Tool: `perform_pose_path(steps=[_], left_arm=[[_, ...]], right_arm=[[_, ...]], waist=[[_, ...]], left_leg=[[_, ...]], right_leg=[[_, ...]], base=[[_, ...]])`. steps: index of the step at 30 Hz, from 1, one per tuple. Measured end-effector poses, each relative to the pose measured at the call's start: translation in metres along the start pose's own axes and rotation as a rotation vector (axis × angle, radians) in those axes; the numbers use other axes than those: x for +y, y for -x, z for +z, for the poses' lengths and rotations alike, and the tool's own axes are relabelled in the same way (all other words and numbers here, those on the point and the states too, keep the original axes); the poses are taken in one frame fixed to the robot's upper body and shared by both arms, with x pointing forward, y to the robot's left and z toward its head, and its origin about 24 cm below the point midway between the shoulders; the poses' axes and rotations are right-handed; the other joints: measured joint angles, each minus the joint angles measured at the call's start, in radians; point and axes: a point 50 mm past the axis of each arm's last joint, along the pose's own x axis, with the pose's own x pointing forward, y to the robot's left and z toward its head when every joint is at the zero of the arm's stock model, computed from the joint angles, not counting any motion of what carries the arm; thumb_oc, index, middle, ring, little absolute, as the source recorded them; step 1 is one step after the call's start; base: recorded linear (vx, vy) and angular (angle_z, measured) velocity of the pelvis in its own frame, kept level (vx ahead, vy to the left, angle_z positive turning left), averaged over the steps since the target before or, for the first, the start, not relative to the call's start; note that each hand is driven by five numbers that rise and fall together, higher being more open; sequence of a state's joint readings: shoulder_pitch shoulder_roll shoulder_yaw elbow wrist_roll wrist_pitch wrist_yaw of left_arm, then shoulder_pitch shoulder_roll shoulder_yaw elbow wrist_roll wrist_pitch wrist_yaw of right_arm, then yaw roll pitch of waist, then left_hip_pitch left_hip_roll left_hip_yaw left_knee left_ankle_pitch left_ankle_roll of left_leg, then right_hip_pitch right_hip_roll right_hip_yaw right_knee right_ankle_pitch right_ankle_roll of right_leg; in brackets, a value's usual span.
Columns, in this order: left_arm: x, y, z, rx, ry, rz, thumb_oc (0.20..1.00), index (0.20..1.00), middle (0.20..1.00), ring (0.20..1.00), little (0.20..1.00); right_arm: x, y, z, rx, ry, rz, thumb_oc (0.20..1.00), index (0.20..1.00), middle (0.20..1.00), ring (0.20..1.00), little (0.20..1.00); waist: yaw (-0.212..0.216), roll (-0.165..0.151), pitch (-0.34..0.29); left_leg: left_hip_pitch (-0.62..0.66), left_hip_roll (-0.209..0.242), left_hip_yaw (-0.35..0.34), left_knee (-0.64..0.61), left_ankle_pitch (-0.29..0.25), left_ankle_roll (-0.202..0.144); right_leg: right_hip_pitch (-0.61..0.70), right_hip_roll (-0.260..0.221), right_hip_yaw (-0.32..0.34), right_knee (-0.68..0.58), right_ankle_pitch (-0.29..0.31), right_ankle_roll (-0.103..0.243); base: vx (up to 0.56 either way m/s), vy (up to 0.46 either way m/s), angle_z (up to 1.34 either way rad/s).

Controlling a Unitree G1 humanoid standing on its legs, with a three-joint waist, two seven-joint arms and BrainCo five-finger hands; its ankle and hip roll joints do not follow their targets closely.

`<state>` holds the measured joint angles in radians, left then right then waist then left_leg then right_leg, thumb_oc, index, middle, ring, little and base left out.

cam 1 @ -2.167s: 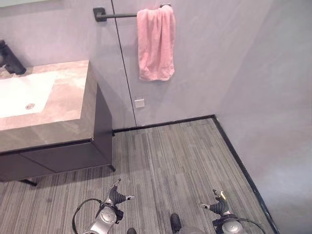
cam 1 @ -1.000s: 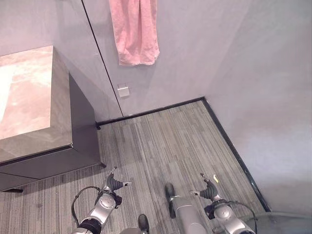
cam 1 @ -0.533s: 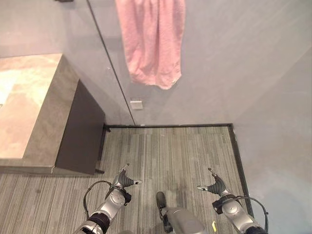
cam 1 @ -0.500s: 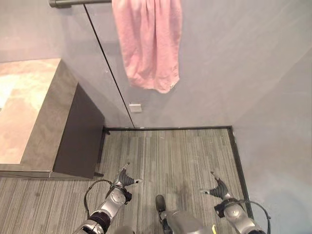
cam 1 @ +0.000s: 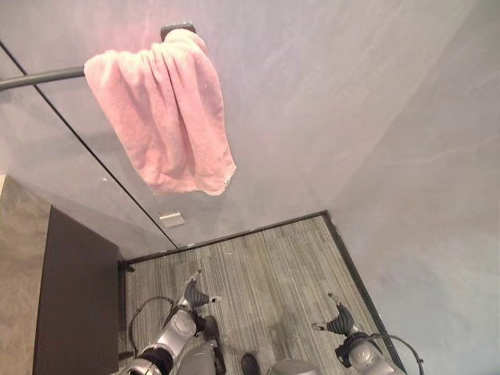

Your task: Put brush and paste in cup on sink, flatten towel.

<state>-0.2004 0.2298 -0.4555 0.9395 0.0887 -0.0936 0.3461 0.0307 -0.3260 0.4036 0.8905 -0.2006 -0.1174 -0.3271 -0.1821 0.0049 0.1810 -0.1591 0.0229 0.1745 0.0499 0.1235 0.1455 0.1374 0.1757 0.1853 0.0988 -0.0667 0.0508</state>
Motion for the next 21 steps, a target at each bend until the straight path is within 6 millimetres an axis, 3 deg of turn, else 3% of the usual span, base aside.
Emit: perform_pose_path(steps=[1,2,3,4,5,9,13,14,15,17,18,19,21], left_arm=[[-0.002,0.001,0.001,-0.008,-0.014,-0.013,1.0,1.0,1.0,1.0,1.0],[-0.002,0.0,0.005,-0.025,-0.005,-0.01,1.0,1.0,1.0,1.0,1.0],[0.001,-0.001,0.007,-0.031,-0.005,-0.001,1.0,1.0,1.0,1.0,1.0],[0.004,-0.003,0.009,-0.033,-0.004,0.005,1.0,1.0,1.0,1.0,1.0],[0.002,-0.004,0.012,-0.038,0.009,0.005,1.0,1.0,1.0,1.0,1.0],[0.004,-0.003,0.009,-0.031,0.003,0.011,1.0,1.0,1.0,1.0,1.0],[0.003,0.0,0.0,-0.006,-0.001,0.005,1.0,1.0,1.0,1.0,1.0],[0.003,0.002,-0.004,0.004,-0.004,0.006,1.0,1.0,1.0,1.0,1.0],[0.004,0.002,-0.005,0.007,-0.007,0.005,1.0,1.0,1.0,1.0,1.0],[0.006,0.003,-0.01,0.019,-0.018,0.007,1.0,1.0,1.0,1.0,1.0],[0.007,0.002,-0.01,0.02,-0.027,0.01,1.0,1.0,1.0,1.0,1.0],[0.01,-0.001,-0.01,0.029,-0.039,0.015,1.0,1.0,1.0,1.0,1.0],[0.013,-0.003,-0.01,0.037,-0.045,0.023,1.0,1.0,1.0,1.0,1.0]], right_arm=[[0.005,0.003,-0.003,0.008,0.008,0.017,1.0,1.0,1.0,1.0,1.0],[0.002,0.002,-0.003,0.002,0.02,0.014,1.0,1.0,1.0,1.0,1.0],[-0.004,-0.003,0.004,-0.019,0.036,0.0,1.0,1.0,1.0,1.0,1.0],[-0.005,-0.007,0.014,-0.048,0.037,-0.007,1.0,1.0,1.0,1.0,1.0],[-0.002,-0.008,0.018,-0.056,0.051,0.008,1.0,1.0,1.0,1.0,1.0],[-0.001,-0.012,0.036,-0.125,0.074,0.008,1.0,1.0,1.0,1.0,1.0],[-0.004,-0.015,0.04,-0.136,0.084,-0.002,1.0,1.0,1.0,1.0,1.0],[-0.004,-0.014,0.04,-0.136,0.083,0.0,1.0,1.0,1.0,1.0,1.0],[-0.003,-0.014,0.039,-0.135,0.082,0.002,1.0,1.0,1.0,1.0,1.0],[-0.001,-0.012,0.037,-0.129,0.082,0.007,1.0,1.0,1.0,1.0,1.0],[-0.001,-0.012,0.038,-0.132,0.081,0.005,1.0,1.0,1.0,1.0,1.0],[0.0,-0.011,0.036,-0.13,0.082,0.01,1.0,1.0,1.0,1.0,1.0],[0.004,-0.009,0.035,-0.132,0.082,0.023,1.0,1.0,1.0,1.0,1.0]], waist=[[-0.011,0.016,-0.012],[0.001,0.019,-0.017],[0.013,0.024,-0.017],[0.003,0.004,-0.015],[0.006,0.01,-0.013],[0.023,0.0,-0.021],[0.036,-0.024,-0.025],[0.04,-0.032,-0.029],[0.04,-0.039,-0.034],[0.037,-0.041,-0.038],[0.03,-0.037,-0.035],[0.03,-0.037,-0.03],[0.011,-0.041,-0.019]], left_leg=[[0.024,0.002,-0.011,-0.033,-0.01,-0.005],[0.037,-0.001,-0.017,-0.058,-0.012,-0.006],[0.028,-0.017,0.003,-0.052,-0.017,-0.016],[0.015,-0.054,0.027,-0.029,-0.022,-0.022],[0.019,-0.051,0.026,-0.032,-0.023,-0.025],[0.041,-0.037,0.029,-0.041,-0.089,-0.084],[0.055,-0.046,0.03,-0.058,-0.094,-0.074],[0.071,-0.045,0.028,-0.077,-0.089,-0.073],[0.074,-0.05,0.026,-0.077,-0.092,-0.068],[0.093,-0.053,0.019,-0.108,-0.089,-0.051],[0.091,-0.049,0.007,-0.108,-0.089,-0.05],[0.089,-0.046,0.003,-0.107,-0.089,-0.05],[0.092,-0.04,-0.011,-0.104,-0.091,-0.055]], right_leg=[[-0.073,0.005,0.011,0.144,-0.094,0.015],[-0.124,-0.026,0.008,0.2,-0.145,-0.022],[-0.139,-0.106,0.014,0.118,-0.143,-0.02],[-0.116,-0.189,0.053,-0.011,-0.096,0.013],[-0.102,-0.192,0.051,-0.033,-0.062,0.009],[-0.106,-0.177,0.052,0.003,-0.085,0.023],[-0.127,-0.176,0.05,0.056,-0.093,0.032],[-0.162,-0.17,0.054,0.142,-0.123,0.073],[-0.183,-0.168,0.054,0.181,-0.137,0.084],[-0.241,-0.157,0.055,0.264,-0.182,0.08],[-0.27,-0.155,0.059,0.241,-0.185,0.08],[-0.315,-0.159,0.065,0.231,-0.181,0.077],[-0.387,-0.159,0.082,0.158,-0.11,0.087]], base=[[0.11,0.207,-0.32],[0.13,0.263,-0.49],[0.06,0.129,-0.59],[0.05,0.166,-0.4],[0.06,0.198,-0.12],[0.05,0.132,-0.06],[0.03,0.091,-0.01],[0.06,0.073,0.02],[0.08,0.073,-0.04],[0.09,-0.022,-0.08],[0.12,-0.06,-0.05],[0.13,-0.048,0.05],[0.11,-0.068,0.27]])
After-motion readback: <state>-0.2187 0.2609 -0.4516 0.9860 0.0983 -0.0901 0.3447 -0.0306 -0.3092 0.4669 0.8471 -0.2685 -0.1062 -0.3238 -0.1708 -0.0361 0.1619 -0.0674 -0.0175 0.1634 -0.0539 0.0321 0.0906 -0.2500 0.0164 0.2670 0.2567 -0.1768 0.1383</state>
